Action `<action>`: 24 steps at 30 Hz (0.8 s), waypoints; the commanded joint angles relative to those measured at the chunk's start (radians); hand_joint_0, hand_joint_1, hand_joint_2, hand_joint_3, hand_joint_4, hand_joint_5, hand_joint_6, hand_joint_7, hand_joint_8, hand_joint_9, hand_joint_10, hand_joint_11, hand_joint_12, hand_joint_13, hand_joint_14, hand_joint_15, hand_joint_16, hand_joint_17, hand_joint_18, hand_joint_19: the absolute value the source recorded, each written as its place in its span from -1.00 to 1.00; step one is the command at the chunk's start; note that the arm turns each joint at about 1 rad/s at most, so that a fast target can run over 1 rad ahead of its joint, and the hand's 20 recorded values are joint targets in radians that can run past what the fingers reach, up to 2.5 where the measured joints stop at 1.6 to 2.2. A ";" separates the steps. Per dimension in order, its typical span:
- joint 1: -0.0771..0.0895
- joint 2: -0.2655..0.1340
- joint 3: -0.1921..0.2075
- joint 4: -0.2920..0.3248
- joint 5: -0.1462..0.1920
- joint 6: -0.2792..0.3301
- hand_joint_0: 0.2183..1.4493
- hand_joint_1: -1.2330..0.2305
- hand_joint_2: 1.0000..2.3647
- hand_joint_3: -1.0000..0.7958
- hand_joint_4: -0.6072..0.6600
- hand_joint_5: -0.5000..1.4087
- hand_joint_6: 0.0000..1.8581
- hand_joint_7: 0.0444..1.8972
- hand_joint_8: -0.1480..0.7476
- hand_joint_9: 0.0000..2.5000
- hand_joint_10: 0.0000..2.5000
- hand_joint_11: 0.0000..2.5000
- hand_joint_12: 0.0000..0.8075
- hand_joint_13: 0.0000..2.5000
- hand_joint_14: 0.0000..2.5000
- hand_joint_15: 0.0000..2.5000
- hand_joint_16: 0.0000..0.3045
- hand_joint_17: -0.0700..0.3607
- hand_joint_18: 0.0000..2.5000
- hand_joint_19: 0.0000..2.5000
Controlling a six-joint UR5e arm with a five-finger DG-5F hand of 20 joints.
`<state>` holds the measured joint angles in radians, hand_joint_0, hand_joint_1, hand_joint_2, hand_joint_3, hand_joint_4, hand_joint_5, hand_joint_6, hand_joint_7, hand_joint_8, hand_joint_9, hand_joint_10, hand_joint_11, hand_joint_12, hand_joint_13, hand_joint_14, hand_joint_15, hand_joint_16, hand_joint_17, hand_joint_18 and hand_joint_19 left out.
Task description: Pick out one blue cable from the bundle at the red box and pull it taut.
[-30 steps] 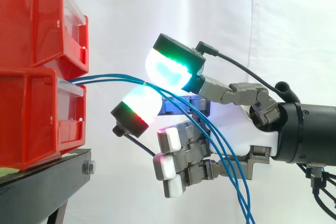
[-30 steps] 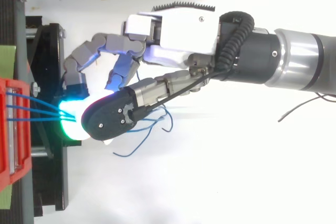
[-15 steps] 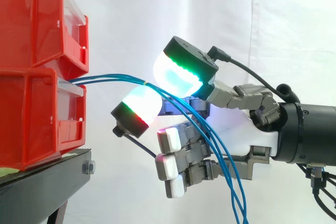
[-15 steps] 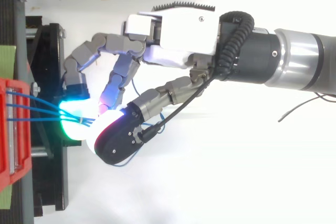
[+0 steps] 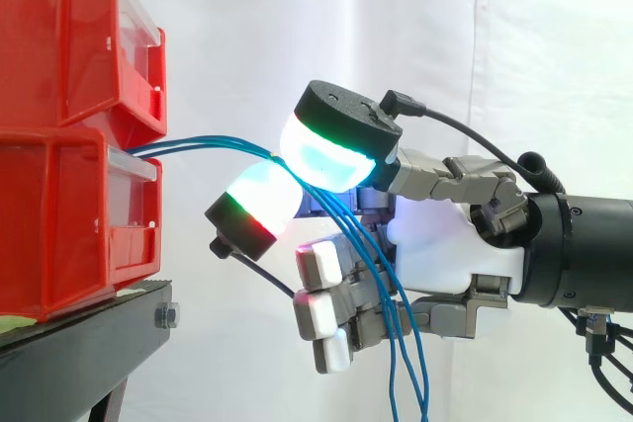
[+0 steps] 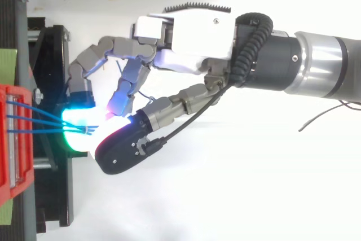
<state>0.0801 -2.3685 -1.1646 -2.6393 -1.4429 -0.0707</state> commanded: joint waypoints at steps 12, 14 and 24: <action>0.001 0.000 0.003 -0.002 -0.001 0.000 -0.43 -0.13 -0.99 -0.08 -0.07 -0.61 -0.03 -0.07 0.12 -0.10 -0.99 -0.59 0.02 -0.10 -0.99 -0.57 -0.59 -0.02 -0.20 -0.47; 0.001 0.000 0.005 -0.002 -0.001 0.000 -0.43 -0.14 -0.99 -0.05 -0.07 -0.61 -0.03 -0.09 0.13 -0.10 -0.99 -0.59 0.04 -0.10 -0.99 -0.57 -0.58 -0.01 -0.19 -0.48; 0.001 0.000 0.013 -0.008 -0.001 0.000 -0.32 -0.41 -0.97 -0.02 -0.21 -0.63 0.01 0.04 0.03 -0.12 -0.98 -0.52 -0.11 -0.13 -0.98 -0.55 -0.68 -0.17 -0.25 -0.48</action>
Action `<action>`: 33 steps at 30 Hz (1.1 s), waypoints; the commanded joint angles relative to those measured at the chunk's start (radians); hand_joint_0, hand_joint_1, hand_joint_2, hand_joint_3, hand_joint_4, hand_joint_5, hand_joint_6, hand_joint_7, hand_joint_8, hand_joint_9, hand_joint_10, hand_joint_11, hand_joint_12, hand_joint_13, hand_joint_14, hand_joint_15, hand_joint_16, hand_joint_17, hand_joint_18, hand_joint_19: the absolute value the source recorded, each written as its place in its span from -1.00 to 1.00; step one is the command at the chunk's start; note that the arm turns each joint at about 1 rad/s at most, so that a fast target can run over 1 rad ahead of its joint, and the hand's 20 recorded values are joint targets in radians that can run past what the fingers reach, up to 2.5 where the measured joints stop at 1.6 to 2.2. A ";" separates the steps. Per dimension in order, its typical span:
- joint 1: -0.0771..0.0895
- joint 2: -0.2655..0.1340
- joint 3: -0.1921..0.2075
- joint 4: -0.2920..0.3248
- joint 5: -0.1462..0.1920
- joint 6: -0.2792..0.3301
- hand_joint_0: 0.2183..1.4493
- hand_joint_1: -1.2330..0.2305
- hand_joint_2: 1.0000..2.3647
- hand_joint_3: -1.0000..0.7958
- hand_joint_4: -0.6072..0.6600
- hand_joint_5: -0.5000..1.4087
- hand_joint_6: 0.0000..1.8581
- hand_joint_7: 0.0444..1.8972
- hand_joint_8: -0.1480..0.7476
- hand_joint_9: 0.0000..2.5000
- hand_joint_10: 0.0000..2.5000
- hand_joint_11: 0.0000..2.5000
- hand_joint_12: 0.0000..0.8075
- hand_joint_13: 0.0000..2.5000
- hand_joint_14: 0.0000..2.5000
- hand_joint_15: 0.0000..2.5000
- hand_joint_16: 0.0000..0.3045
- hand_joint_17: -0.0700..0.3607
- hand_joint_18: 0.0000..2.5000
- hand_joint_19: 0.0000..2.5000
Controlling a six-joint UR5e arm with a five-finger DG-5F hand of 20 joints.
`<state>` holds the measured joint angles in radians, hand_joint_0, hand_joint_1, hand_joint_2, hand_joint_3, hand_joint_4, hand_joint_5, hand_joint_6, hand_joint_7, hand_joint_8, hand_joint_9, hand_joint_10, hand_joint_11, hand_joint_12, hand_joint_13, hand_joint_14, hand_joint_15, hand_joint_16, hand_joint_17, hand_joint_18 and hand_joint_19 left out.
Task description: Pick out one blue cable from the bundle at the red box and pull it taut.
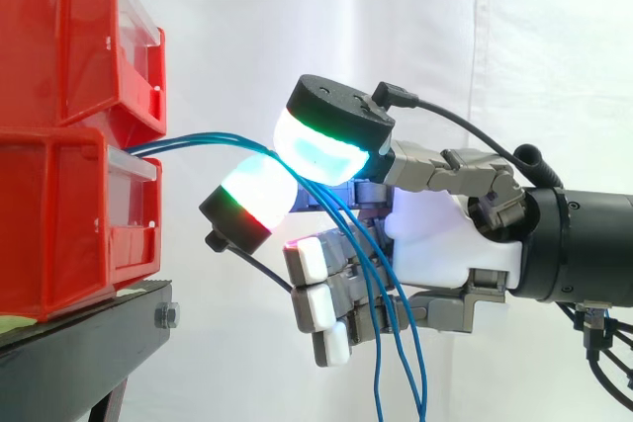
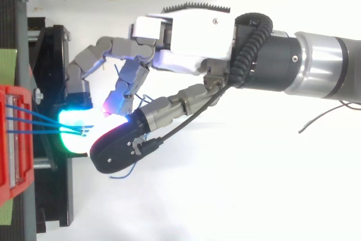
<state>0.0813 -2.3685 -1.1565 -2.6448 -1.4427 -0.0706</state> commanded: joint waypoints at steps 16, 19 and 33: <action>0.000 0.000 0.014 -0.015 -0.001 0.000 -0.05 -0.57 -0.99 -0.37 -0.42 -0.62 0.04 0.22 -0.03 -0.06 -0.98 -0.48 -0.18 -0.11 -0.98 -0.55 -0.73 -0.24 -0.26 -0.50; 0.000 0.000 0.015 -0.024 -0.001 0.000 -0.04 -0.57 -0.99 -0.40 -0.42 -0.62 0.04 0.21 -0.02 -0.06 -0.98 -0.49 -0.19 -0.11 -0.98 -0.54 -0.73 -0.24 -0.26 -0.50; 0.000 0.000 0.018 -0.026 -0.001 0.000 -0.20 -0.65 -1.00 -0.44 -0.25 -0.62 0.04 0.03 -0.06 -0.09 -0.98 -0.49 -0.20 -0.12 -0.98 -0.55 -0.73 -0.24 -0.24 -0.53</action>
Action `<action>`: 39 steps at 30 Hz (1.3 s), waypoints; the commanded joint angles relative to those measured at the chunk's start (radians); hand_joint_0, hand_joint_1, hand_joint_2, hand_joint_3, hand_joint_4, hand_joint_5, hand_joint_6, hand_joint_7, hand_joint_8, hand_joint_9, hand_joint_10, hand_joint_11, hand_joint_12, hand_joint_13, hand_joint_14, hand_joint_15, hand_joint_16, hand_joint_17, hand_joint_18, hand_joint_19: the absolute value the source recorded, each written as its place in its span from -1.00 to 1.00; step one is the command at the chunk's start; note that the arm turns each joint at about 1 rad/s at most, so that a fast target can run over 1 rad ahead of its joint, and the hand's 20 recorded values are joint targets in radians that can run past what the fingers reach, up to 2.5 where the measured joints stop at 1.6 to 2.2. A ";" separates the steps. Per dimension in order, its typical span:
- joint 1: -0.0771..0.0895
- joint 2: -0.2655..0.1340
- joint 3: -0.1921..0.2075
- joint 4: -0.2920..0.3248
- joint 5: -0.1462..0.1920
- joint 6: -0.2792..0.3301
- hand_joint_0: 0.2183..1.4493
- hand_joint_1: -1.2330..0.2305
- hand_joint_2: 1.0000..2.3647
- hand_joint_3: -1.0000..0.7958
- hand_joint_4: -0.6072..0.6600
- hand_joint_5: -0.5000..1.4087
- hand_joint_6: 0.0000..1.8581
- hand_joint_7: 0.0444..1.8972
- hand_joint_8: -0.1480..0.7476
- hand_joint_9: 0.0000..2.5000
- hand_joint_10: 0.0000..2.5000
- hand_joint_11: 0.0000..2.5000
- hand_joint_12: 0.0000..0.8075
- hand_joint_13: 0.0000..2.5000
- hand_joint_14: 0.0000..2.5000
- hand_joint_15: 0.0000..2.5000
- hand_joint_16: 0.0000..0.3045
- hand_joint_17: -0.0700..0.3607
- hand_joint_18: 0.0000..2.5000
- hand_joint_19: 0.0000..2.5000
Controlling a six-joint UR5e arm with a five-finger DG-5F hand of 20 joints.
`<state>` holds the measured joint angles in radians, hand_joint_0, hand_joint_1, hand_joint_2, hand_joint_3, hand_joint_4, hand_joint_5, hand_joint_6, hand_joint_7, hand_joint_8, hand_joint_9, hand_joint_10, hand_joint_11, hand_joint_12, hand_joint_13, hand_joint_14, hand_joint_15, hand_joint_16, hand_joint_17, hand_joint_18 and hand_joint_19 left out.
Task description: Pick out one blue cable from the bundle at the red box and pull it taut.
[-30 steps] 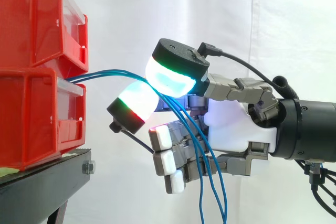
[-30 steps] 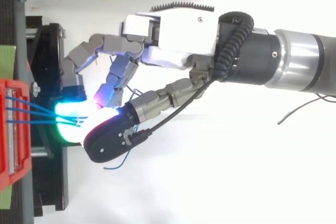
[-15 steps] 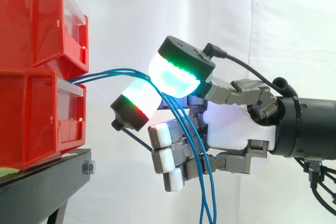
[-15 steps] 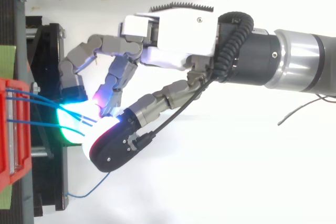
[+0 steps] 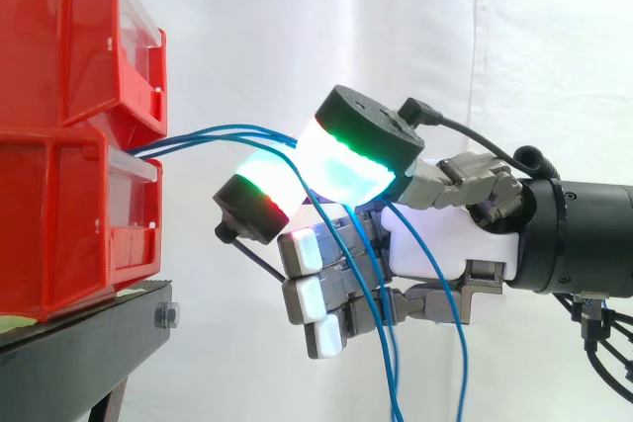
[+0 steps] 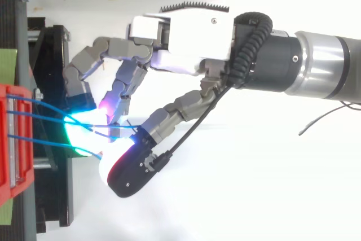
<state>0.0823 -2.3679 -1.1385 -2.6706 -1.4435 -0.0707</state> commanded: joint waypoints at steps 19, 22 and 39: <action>-0.003 -0.001 0.000 -0.008 -0.002 0.000 -0.62 -0.01 -1.00 -0.44 0.10 -0.59 -0.13 -0.14 0.06 -0.05 -0.99 -0.53 -0.04 -0.09 -0.99 -0.56 -0.64 -0.11 -0.19 -0.52; -0.003 -0.001 0.000 -0.008 -0.002 0.000 -0.50 0.09 -1.00 -0.44 0.05 -0.58 -0.16 -0.08 0.01 -0.06 -0.98 -0.53 -0.09 -0.11 -0.98 -0.55 -0.68 -0.17 -0.24 -0.48; -0.004 -0.001 0.000 -0.011 -0.002 0.000 -0.42 -0.26 -0.98 -0.20 -0.01 -0.61 -0.10 -0.02 0.01 -0.09 -0.98 -0.51 -0.11 -0.13 -0.98 -0.54 -0.68 -0.17 -0.26 -0.48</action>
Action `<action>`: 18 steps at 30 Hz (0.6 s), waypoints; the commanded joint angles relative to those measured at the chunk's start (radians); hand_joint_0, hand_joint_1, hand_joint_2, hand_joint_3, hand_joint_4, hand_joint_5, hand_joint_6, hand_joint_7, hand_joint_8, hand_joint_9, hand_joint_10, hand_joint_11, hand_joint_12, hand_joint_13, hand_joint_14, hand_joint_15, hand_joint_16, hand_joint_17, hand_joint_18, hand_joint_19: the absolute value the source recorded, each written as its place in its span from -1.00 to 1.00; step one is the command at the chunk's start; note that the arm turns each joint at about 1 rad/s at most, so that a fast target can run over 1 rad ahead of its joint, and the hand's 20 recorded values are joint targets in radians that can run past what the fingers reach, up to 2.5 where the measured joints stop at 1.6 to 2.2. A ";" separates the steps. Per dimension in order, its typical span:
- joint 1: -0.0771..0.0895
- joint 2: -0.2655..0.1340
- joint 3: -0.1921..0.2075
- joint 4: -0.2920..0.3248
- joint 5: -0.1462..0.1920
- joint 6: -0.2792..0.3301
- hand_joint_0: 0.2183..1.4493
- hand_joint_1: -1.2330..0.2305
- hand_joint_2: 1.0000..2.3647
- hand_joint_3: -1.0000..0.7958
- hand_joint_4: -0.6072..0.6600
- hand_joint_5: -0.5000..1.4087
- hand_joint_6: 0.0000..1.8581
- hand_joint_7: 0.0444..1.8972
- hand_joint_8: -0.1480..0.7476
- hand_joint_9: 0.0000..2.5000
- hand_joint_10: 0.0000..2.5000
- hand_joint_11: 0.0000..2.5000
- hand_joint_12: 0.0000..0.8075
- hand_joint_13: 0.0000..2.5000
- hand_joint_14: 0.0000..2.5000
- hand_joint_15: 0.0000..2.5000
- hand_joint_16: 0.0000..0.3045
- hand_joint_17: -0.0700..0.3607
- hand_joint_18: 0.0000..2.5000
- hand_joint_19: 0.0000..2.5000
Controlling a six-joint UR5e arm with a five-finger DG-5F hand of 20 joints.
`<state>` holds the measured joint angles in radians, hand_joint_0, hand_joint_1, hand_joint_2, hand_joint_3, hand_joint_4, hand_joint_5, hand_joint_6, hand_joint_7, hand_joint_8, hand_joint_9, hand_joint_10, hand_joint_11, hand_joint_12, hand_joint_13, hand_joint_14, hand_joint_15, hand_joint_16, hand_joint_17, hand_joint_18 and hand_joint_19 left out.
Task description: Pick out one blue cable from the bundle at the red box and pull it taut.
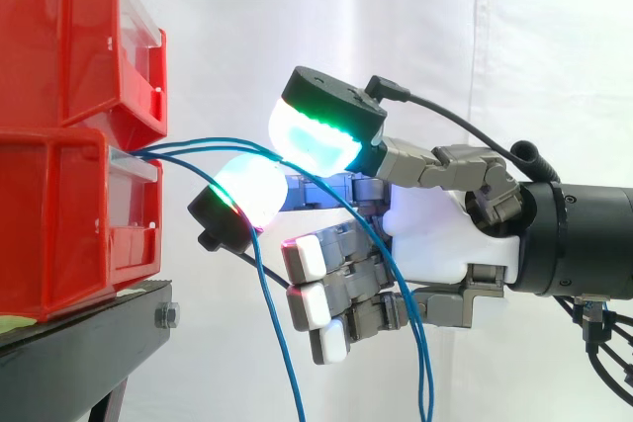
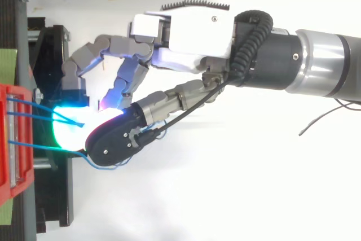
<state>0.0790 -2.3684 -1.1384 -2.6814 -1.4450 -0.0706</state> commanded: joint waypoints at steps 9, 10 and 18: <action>-0.002 0.002 0.000 -0.006 -0.023 0.005 -0.51 -0.26 -1.00 -0.44 0.05 -0.61 -0.08 -0.11 0.01 -0.10 -0.98 -0.52 -0.08 -0.13 -0.98 -0.54 -0.67 -0.14 -0.25 -0.48; -0.004 0.002 0.000 -0.006 -0.026 0.005 -0.52 -0.23 -1.00 -0.44 0.06 -0.61 -0.09 -0.10 0.02 -0.10 -0.98 -0.52 -0.07 -0.13 -0.98 -0.55 -0.66 -0.14 -0.24 -0.49; -0.007 0.023 0.000 -0.043 -0.055 0.002 -0.40 0.04 -0.99 -0.36 0.03 -0.61 -0.11 -0.07 0.00 -0.10 -0.98 -0.53 -0.10 -0.14 -0.98 -0.53 -0.68 -0.17 -0.28 -0.45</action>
<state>0.0731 -2.3555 -1.1382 -2.7060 -1.4934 -0.0674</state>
